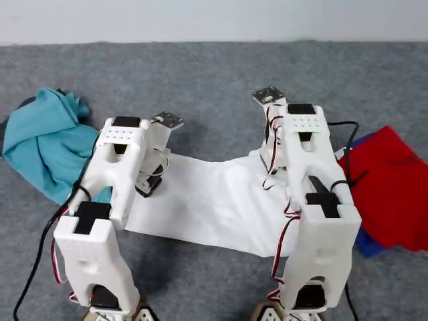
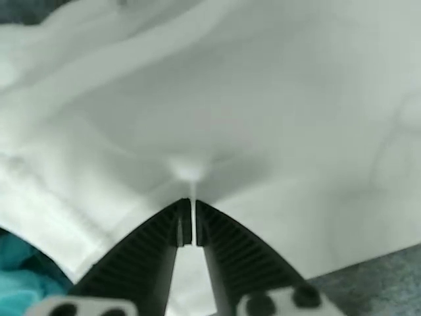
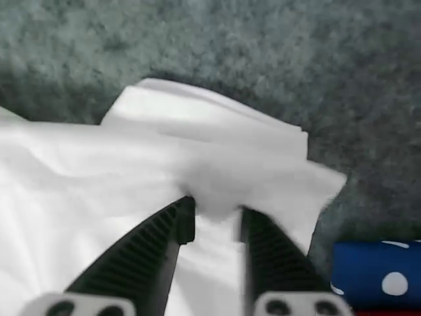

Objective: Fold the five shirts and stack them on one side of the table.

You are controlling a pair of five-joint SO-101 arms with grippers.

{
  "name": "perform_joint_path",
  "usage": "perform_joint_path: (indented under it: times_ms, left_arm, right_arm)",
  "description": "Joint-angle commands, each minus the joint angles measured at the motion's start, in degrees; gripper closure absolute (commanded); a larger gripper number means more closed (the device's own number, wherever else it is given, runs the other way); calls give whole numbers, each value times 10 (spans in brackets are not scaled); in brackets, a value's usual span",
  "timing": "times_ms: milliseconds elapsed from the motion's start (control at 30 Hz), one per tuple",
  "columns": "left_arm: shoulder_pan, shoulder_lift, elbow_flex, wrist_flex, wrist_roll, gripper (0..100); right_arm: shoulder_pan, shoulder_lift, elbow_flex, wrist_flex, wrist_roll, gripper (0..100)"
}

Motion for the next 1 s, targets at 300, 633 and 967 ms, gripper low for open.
perform_joint_path:
  times_ms: [300, 633, 967]
  left_arm:
    - [5, -4, -2, -2, 3, 985]
    - [6, -4, -2, -1, 3, 985]
    - [6, -4, -2, 1, 3, 985]
  right_arm:
    - [-4, -99, -18, 59, -5, 988]
    - [-15, -135, -16, 204, 11, 988]
    - [-23, -132, 46, 207, 9, 988]
